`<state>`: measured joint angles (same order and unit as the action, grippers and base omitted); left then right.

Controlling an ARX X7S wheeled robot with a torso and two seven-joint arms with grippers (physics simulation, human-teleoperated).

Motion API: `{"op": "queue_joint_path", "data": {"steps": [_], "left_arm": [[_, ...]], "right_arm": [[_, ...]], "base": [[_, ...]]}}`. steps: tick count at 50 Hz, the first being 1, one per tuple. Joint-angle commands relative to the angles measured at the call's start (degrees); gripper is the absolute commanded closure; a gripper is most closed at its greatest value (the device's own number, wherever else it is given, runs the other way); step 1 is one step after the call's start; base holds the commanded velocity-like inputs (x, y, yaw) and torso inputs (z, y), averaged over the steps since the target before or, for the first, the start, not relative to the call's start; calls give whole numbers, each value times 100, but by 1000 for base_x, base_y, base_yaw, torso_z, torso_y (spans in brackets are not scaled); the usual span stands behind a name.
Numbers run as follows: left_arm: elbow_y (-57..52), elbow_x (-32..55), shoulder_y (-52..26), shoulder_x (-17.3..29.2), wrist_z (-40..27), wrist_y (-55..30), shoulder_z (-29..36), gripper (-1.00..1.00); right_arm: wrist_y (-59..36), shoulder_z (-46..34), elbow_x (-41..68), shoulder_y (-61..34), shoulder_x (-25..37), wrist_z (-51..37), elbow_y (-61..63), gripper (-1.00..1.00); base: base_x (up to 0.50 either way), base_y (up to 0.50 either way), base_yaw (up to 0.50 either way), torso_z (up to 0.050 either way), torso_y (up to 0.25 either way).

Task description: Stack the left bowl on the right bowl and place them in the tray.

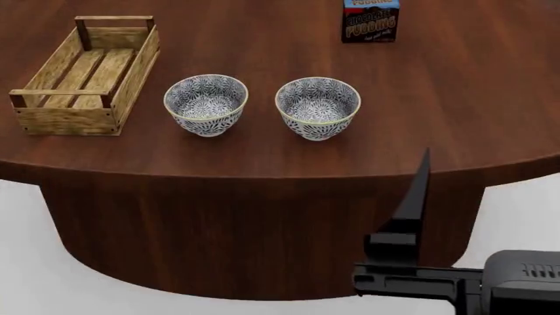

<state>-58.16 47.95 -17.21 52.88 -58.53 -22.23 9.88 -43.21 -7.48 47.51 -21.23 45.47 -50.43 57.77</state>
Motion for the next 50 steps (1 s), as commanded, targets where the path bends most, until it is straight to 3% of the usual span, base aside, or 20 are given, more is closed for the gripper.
{"op": "queue_joint_path", "data": {"steps": [1, 4, 8, 23, 50], "left_arm": [[-183, 538, -1339, 2458, -2211, 2320, 2741, -100], [-182, 510, -2044, 2548, -2398, 2495, 3554, -100], [-177, 521, -2478, 2471, -2494, 2467, 4000, -100], [-172, 454, -2967, 2445, -2587, 2504, 4576, -100], [-138, 617, -3803, 2398, -2689, 2461, 5227, -100]], "right_arm": [[614, -1024, 1402, -681, 1417, -1806, 216, -100], [864, -1345, 1389, -832, 1580, -1927, 213, -100], [1032, -1599, 1343, -930, 1692, -1986, 208, -100], [1545, -2481, 1360, -1529, 2032, -2223, 199, -100], [1703, -2824, 1390, -1854, 2086, -2218, 138, -100]], "base": [[0, 0, 0, 0, 0], [118, 242, 0, 0, 0], [243, 345, 0, 0, 0], [374, 374, 0, 0, 0], [497, 127, 0, 0, 1]]}}
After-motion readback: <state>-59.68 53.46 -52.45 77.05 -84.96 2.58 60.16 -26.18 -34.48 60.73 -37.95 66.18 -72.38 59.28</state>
